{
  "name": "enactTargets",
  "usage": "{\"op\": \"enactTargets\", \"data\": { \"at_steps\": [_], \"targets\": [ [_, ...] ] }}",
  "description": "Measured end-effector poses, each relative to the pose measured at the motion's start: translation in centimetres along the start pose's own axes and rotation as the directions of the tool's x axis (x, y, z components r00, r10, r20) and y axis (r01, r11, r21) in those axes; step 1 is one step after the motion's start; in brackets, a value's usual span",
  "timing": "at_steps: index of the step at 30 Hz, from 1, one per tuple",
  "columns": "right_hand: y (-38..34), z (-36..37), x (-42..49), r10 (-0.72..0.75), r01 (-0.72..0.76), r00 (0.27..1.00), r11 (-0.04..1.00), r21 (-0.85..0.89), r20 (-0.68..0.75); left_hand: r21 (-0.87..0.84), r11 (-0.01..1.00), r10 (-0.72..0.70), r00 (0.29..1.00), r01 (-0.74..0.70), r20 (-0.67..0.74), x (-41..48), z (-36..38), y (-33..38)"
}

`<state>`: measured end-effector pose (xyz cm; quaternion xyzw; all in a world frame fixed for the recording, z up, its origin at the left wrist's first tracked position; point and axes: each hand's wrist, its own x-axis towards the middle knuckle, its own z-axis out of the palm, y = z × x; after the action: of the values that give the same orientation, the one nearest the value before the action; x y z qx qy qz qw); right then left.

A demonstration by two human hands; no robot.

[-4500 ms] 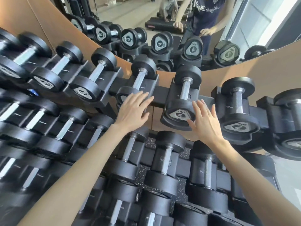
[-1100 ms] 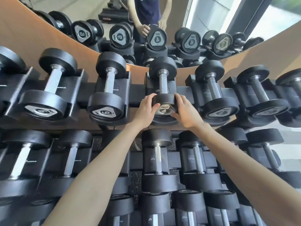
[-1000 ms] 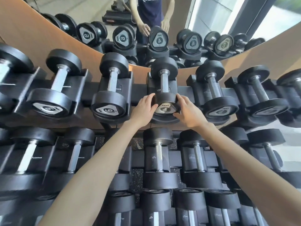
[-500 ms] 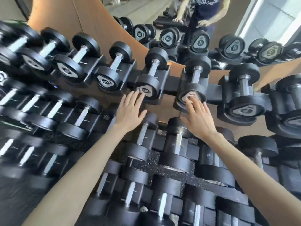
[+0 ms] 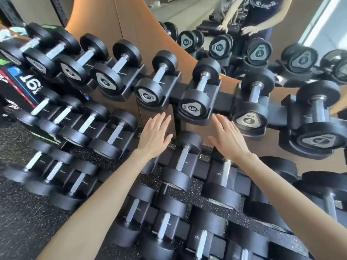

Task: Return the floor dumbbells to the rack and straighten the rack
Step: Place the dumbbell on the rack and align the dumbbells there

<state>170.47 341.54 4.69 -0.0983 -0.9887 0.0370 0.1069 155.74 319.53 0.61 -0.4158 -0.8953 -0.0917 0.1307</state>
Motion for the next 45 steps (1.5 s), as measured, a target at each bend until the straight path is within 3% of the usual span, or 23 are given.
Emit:
{"op": "enactTargets", "data": {
  "at_steps": [8,15,20,24,29,33,37,40,43,45],
  "targets": [
    [-1.2,-0.1,9.8,0.162,-0.162,0.987,0.986,0.031,0.009,-0.109,0.981,0.159,0.987,-0.158,-0.002,7.9,2.6,-4.8],
    [-1.7,0.6,15.4,0.242,-0.240,0.958,0.970,-0.035,0.153,-0.337,0.908,0.300,0.948,-0.249,0.105,15.2,5.1,-5.6],
    [-2.1,0.5,17.0,0.290,-0.290,0.942,0.957,-0.026,0.172,-0.622,0.767,0.312,0.938,-0.155,0.152,17.7,6.7,-5.1],
    [-2.0,0.1,17.1,0.271,-0.263,0.943,0.963,-0.065,0.194,-0.728,0.683,0.277,0.942,-0.057,0.187,18.4,7.4,-4.9],
    [-1.6,0.4,17.0,0.295,-0.302,0.936,0.953,0.007,0.195,-0.587,0.803,0.322,0.903,-0.100,0.286,19.5,6.6,-4.4],
    [-0.1,1.5,15.4,0.377,-0.421,0.904,0.868,0.264,0.203,-0.354,0.882,0.410,0.878,-0.313,0.247,20.9,3.9,-3.5],
    [2.2,3.6,13.3,0.364,-0.400,0.916,0.819,0.411,0.167,-0.121,0.877,0.480,0.855,-0.464,0.197,22.1,1.8,-1.7],
    [2.8,3.1,14.1,0.325,-0.372,0.926,0.872,0.318,0.190,-0.320,0.865,0.451,0.879,-0.387,0.156,22.1,2.5,-3.0],
    [1.9,1.5,15.9,0.253,-0.292,0.937,0.946,0.140,0.241,-0.619,0.771,0.332,0.923,-0.147,0.194,21.0,4.8,-5.2],
    [0.6,1.0,17.1,0.210,-0.230,0.937,0.972,0.040,0.278,-0.720,0.694,0.239,0.944,-0.003,0.226,20.0,6.9,-5.7]
  ]
}}
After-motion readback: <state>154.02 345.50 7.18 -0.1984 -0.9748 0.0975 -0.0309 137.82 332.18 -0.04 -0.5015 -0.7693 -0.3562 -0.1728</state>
